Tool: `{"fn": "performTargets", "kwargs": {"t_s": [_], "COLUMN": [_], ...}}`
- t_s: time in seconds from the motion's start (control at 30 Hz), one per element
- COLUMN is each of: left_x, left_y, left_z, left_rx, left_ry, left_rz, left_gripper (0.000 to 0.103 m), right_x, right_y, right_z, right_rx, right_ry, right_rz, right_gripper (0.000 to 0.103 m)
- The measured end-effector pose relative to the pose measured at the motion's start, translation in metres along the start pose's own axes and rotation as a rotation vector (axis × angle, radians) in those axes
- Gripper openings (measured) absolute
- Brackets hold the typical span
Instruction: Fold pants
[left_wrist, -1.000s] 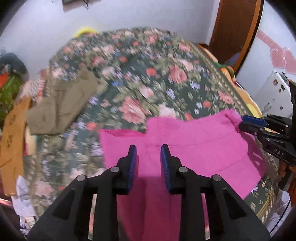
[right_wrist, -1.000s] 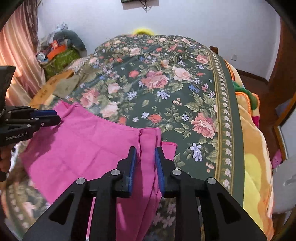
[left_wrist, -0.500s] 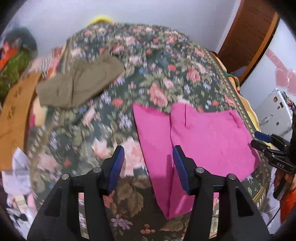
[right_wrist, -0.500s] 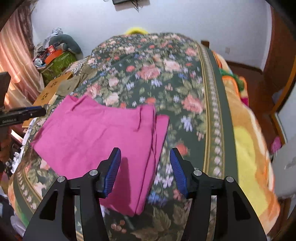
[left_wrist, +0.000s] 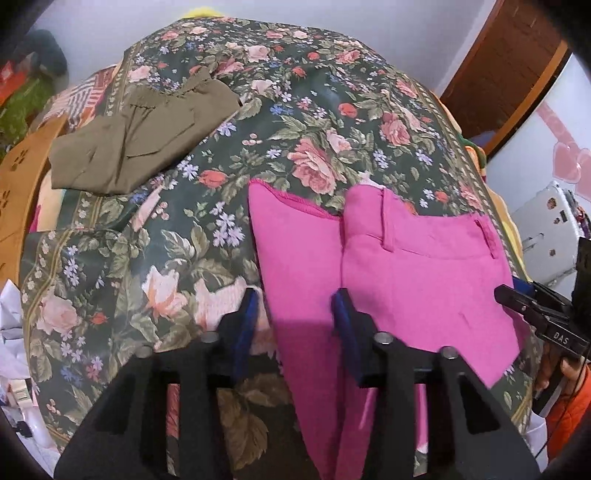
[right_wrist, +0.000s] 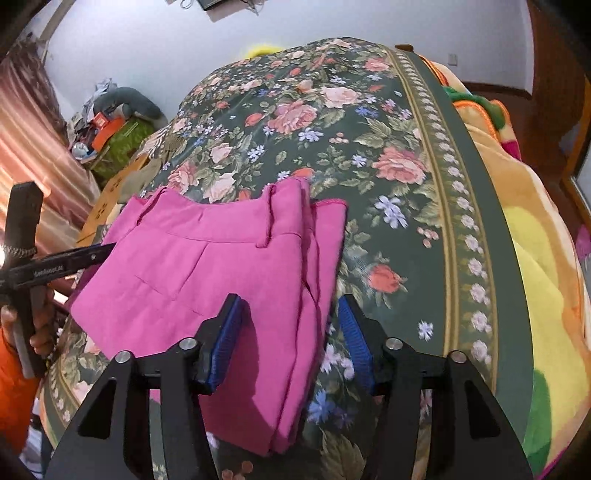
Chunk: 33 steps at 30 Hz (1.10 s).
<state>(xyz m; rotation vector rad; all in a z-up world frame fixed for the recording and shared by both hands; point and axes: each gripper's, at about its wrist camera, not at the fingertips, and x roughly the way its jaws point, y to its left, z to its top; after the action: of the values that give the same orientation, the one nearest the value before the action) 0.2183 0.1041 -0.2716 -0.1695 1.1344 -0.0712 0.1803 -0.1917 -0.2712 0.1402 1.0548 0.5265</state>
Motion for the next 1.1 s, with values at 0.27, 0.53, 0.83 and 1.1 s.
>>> {"fn": "performTargets", "kwargs": {"t_s": [0.27,0.53,0.83,1.1], "left_x": [-0.007,-0.034,-0.081,-0.104], "left_y": [-0.010,-0.017,0.000,0.044], "left_z": [-0.001,0.001,0.019,0.051], "left_rx": [0.036,0.067,0.076,0.036], "left_ry": [-0.045,-0.111,-0.237,-0.323], "left_rz": [0.036,0.034,0.082,0.130], "left_gripper": [0.008,0.007,0.007,0.007], "right_x": [0.002,-0.011,-0.024,-0.004], "right_y": [0.014,0.026,0.067,0.112], "right_z": [0.006,0.014,0.046,0.100], "right_rx": [-0.061,-0.105,-0.194,-0.255], "right_ry": [-0.027,-0.063,-0.137,-0.197], "right_rz": [-0.017,-0.021,-0.018,-0.008], "right_gripper": [0.013,0.009,0.009,0.009]}}
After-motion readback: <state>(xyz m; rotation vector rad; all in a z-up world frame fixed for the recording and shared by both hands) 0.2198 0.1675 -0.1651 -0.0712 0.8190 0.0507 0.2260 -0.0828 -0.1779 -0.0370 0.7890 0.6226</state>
